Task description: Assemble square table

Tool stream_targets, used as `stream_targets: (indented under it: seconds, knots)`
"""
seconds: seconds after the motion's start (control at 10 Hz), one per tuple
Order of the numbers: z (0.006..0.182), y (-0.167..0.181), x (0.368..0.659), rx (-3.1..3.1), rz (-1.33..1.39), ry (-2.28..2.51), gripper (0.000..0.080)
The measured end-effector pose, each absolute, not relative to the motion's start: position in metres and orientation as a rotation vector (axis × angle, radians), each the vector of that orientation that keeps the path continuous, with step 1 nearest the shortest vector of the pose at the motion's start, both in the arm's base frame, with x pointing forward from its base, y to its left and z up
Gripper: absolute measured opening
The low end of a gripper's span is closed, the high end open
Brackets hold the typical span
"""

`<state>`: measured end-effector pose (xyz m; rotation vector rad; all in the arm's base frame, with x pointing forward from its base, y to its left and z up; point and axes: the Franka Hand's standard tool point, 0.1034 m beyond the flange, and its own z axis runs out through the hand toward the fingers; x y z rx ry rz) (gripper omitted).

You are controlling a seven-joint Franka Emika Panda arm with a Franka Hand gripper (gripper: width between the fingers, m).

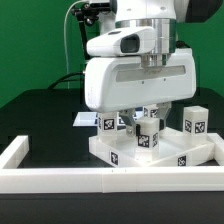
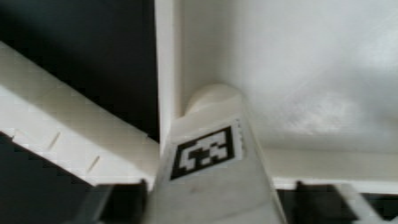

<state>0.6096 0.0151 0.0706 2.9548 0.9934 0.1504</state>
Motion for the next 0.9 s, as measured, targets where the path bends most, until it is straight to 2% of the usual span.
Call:
stream_targets:
  seconds: [0.2,0.4,0.9]
  knots:
    - [0.0706,0.0151,0.6096,2.968,0.151,0.957,0.0288]
    - [0.0705,0.0153,0.6096,3.049,0.155,0.707,0.0289]
    - [0.0707,0.0153,0.6099,3.161,0.156,-0.299,0.0290]
